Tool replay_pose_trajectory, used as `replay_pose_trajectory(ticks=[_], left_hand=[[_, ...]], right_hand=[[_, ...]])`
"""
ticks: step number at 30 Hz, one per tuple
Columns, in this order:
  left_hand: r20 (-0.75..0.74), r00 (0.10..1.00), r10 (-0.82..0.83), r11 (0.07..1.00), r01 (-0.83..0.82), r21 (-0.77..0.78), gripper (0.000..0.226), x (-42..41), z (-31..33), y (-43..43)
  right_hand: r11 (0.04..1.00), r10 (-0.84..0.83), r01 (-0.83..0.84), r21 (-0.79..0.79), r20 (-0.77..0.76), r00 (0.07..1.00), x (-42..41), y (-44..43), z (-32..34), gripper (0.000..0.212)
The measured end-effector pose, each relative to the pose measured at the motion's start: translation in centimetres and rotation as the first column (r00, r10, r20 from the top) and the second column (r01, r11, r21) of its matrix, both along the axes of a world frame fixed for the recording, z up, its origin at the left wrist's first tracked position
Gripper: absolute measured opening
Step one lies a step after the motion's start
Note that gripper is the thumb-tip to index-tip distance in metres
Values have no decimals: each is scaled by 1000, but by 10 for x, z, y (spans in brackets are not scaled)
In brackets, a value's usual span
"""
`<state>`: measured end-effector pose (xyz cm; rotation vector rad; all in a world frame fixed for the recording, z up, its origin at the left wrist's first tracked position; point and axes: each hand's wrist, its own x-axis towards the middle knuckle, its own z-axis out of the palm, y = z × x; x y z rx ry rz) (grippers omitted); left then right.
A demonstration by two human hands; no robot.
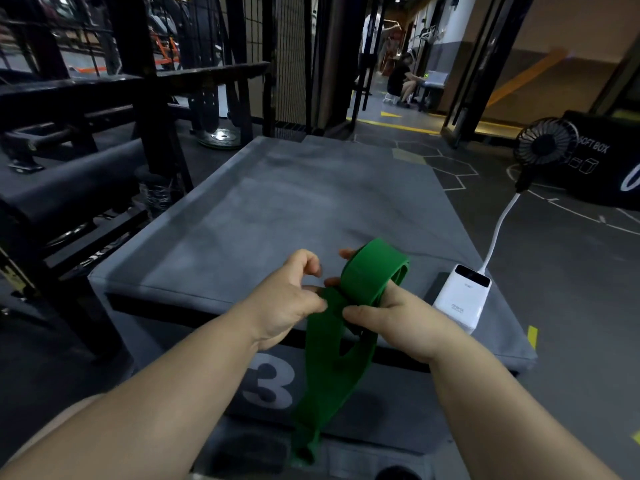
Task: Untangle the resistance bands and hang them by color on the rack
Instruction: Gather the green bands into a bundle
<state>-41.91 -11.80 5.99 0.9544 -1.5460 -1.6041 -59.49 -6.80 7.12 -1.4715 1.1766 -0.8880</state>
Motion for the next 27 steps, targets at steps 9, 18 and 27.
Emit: replay_pose_trajectory(ticks=[9, 18, 27], left_hand=[[264, 959, 102, 965, -31, -259, 27, -2, 0, 3], [368, 916, -158, 975, 205, -90, 34, -12, -18, 9], [43, 996, 81, 956, -66, -285, 26, -12, 0, 11]], right_hand=[[991, -86, 76, -113, -83, 993, -6, 1, -1, 47], [940, -258, 332, -79, 473, 842, -18, -8, 3, 32], [975, -218, 221, 26, 320, 922, -26, -4, -1, 38]])
